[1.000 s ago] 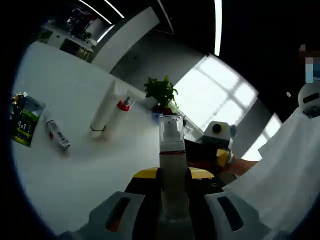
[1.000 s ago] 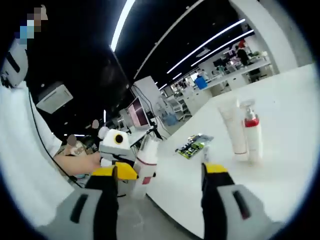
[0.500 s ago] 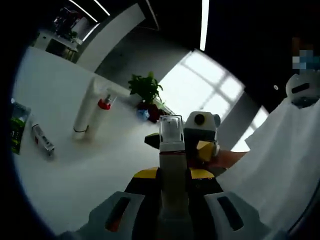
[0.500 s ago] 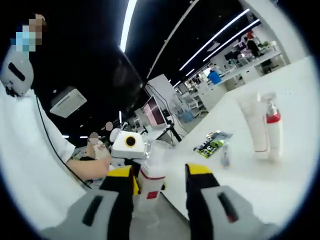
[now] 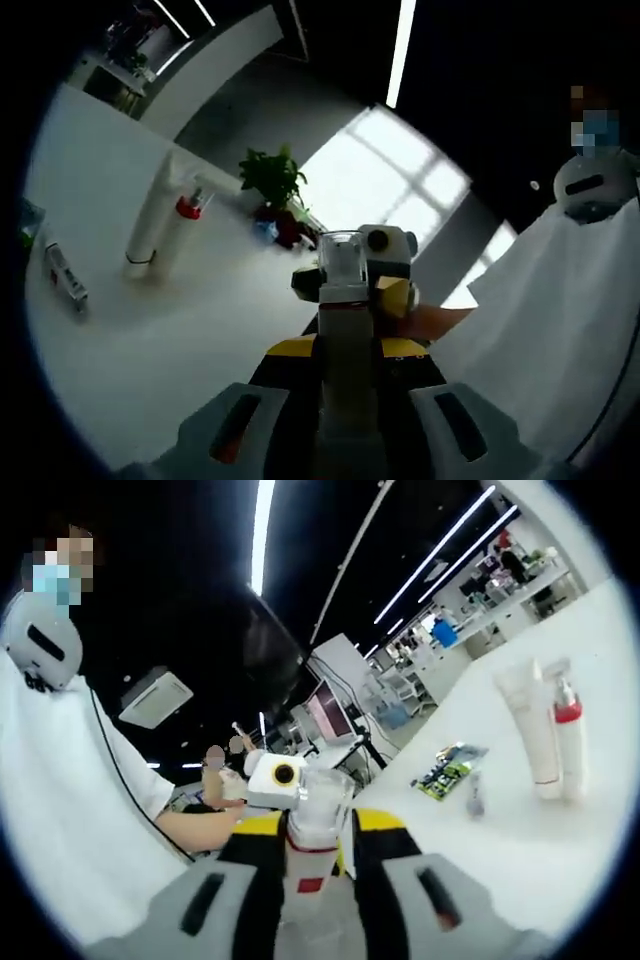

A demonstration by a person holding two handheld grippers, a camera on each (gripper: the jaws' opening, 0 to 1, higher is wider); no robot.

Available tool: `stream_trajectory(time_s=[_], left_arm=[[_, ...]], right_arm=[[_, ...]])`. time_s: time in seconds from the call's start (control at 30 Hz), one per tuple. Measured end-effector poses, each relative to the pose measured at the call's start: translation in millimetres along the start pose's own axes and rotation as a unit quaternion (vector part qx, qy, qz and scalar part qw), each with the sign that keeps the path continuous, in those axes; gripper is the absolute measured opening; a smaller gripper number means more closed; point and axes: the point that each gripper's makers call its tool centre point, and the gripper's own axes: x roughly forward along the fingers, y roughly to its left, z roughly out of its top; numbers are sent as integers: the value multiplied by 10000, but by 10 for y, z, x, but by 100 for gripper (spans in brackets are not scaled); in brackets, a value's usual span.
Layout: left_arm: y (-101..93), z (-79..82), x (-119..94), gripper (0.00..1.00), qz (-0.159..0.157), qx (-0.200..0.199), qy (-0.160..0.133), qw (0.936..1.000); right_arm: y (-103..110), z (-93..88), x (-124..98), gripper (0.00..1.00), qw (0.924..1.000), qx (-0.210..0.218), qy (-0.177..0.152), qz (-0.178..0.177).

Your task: Arrange the skincare products in the storage area until every visible bottle or jar stands upright without overlapping.

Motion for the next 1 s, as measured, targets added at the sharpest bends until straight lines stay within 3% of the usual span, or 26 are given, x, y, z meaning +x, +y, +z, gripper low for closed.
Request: stream_trajectory(time_s=[0.43, 0.57, 0.73, 0.87, 0.9, 1.0], left_arm=[[128, 0, 53, 17, 318, 42, 100, 9994], [252, -28, 60, 18, 776, 202, 350, 9962], [392, -77, 84, 21, 1497, 669, 822, 9830], [509, -105, 78, 21, 2090, 1124, 1142, 9647], [553, -118, 72, 20, 2326, 1270, 1249, 9561], [623, -183, 63, 20, 2607, 1405, 1492, 9434]], right_arm=[[-147, 7, -41, 20, 9990, 88, 10, -440], [-225, -22, -49, 19, 9977, 38, 117, -669], [-322, -52, -33, 18, 9941, -58, 217, -1066], [-476, -70, -61, 17, 9862, 317, 153, -1617], [-506, -84, -69, 17, 9842, 296, 181, -1738], [-511, -125, -50, 17, 9814, 272, 271, -1883]])
